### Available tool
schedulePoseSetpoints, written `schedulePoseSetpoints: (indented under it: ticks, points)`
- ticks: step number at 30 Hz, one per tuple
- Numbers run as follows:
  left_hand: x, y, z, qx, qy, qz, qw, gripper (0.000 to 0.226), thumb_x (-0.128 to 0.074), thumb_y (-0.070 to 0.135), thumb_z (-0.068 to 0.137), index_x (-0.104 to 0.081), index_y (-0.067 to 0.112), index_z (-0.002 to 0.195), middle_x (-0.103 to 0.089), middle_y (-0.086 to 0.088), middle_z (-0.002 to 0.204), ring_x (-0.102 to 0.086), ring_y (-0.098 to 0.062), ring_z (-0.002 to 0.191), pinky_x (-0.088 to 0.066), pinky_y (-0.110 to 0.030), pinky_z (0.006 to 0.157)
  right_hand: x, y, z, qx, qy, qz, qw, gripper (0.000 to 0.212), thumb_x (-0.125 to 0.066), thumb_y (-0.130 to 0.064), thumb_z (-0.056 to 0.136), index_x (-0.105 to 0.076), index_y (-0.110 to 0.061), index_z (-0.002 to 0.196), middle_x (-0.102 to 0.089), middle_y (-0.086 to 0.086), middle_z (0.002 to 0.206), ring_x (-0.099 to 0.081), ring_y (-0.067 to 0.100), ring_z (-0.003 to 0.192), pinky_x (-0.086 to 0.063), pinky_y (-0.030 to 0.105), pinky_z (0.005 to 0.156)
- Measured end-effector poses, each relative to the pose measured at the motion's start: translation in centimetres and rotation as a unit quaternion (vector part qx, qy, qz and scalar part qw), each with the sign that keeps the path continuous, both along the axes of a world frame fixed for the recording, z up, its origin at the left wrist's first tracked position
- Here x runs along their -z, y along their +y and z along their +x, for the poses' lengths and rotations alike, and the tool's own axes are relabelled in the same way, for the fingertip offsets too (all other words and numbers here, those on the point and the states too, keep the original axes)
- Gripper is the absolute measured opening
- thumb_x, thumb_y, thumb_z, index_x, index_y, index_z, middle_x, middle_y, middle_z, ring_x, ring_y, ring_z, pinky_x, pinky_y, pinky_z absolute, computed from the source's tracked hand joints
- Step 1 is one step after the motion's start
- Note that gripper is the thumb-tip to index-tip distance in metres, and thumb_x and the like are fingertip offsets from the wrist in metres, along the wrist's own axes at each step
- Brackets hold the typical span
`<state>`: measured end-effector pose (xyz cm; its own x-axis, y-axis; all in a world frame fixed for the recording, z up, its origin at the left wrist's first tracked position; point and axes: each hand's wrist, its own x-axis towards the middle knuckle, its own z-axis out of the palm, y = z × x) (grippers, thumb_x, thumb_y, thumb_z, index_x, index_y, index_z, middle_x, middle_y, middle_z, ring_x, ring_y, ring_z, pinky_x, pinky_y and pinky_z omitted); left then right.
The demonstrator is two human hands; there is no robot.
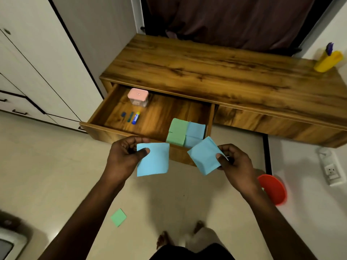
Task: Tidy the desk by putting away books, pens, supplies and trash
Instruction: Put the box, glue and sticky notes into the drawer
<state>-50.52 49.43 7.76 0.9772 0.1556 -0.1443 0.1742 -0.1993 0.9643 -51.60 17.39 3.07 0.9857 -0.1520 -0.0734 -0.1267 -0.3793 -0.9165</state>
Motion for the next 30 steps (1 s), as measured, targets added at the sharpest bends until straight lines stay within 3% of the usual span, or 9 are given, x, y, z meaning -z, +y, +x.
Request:
schedulePoseSetpoints:
  ticks: [4,7,10,14,18,21,24,27,30]
  points:
    - [0.7,1.0,3.5,-0.002,-0.001,0.012,1.0,0.023,-0.078,0.001,0.083,-0.076,0.018,0.099,-0.076,-0.009,0.087,-0.072,-0.021,0.08,-0.057,-0.039,0.071,0.5,1.6,3.2,-0.016,0.009,-0.005,1.0,0.017,-0.066,-0.015,0.097,-0.069,-0.029,0.105,-0.075,-0.015,0.098,-0.073,0.009,0.091,-0.063,0.049,0.076]
    - [1.7,1.2,6.5,0.025,-0.006,0.04,0.999,0.027,-0.08,0.005,0.082,-0.076,0.02,0.104,-0.058,-0.022,0.072,-0.057,-0.041,0.071,-0.055,-0.046,0.071,0.9,2.4,6.3,-0.024,0.006,-0.003,1.0,0.018,-0.066,-0.018,0.097,-0.069,-0.03,0.111,-0.075,-0.013,0.105,-0.071,0.011,0.1,-0.062,0.048,0.081]
    - [2.9,1.3,9.8,0.026,-0.005,0.044,0.999,0.029,-0.08,0.005,0.081,-0.076,0.019,0.106,-0.039,0.001,0.059,-0.043,-0.014,0.061,-0.046,-0.032,0.069,1.4,3.1,9.8,-0.027,0.006,0.005,1.0,0.02,-0.067,-0.017,0.098,-0.069,-0.023,0.117,-0.074,-0.009,0.111,-0.071,0.011,0.105,-0.063,0.034,0.078]
    - [3.6,1.4,13.6,0.025,0.011,0.049,0.998,0.03,-0.082,0.012,0.078,-0.076,0.026,0.104,-0.059,-0.03,0.081,-0.059,-0.019,0.074,-0.051,-0.034,0.076,2.2,3.7,14.9,-0.023,0.02,0.001,1.0,0.023,-0.068,-0.019,0.096,-0.069,-0.022,0.118,-0.075,-0.01,0.108,-0.071,0.01,0.102,-0.062,0.043,0.083]
    - [5.1,1.4,17.8,-0.012,0.048,0.076,0.996,0.03,-0.079,0.006,0.083,-0.074,0.018,0.11,-0.074,-0.007,0.087,-0.066,0.004,0.074,-0.051,-0.015,0.073,3.2,3.6,20.0,-0.047,0.031,0.005,0.998,0.025,-0.068,-0.018,0.096,-0.069,-0.022,0.12,-0.074,-0.008,0.111,-0.07,0.01,0.103,-0.06,0.048,0.087]
    - [7.2,1.4,21.1,-0.011,0.073,0.128,0.989,0.029,-0.079,0.01,0.084,-0.073,0.021,0.11,-0.07,0.011,0.09,-0.063,-0.001,0.08,-0.054,-0.025,0.069,4.2,3.2,23.3,-0.062,0.049,0.007,0.997,0.026,-0.068,-0.019,0.096,-0.068,-0.022,0.122,-0.074,-0.007,0.114,-0.07,0.01,0.105,-0.06,0.049,0.09]
    - [10.2,1.3,23.5,0.019,0.088,0.2,0.976,0.033,-0.084,0.015,0.079,-0.073,0.024,0.109,-0.072,0.002,0.094,-0.067,-0.011,0.086,-0.057,-0.033,0.075,5.2,3.1,25.5,-0.076,0.068,-0.02,0.995,0.025,-0.068,-0.023,0.096,-0.068,-0.027,0.121,-0.073,-0.008,0.115,-0.069,0.009,0.105,-0.061,0.046,0.089]
    - [13.0,0.7,25.1,0.03,0.125,0.209,0.969,0.033,-0.083,0.013,0.079,-0.071,0.023,0.107,-0.066,0.006,0.082,-0.061,0.001,0.076,-0.049,-0.022,0.066,6.3,3.4,27.1,-0.093,0.092,-0.039,0.991,0.024,-0.067,-0.028,0.097,-0.065,-0.029,0.121,-0.071,-0.007,0.117,-0.067,0.01,0.107,-0.059,0.044,0.09]
    - [15.5,0.4,26.5,0.043,0.188,0.195,0.962,0.034,-0.081,0.01,0.08,-0.069,0.021,0.11,-0.06,0.004,0.08,-0.057,-0.001,0.068,-0.042,-0.012,0.054,7.2,4.5,28.6,-0.113,0.106,-0.053,0.986,0.024,-0.066,-0.028,0.098,-0.064,-0.028,0.122,-0.07,-0.006,0.119,-0.066,0.011,0.11,-0.058,0.038,0.09]
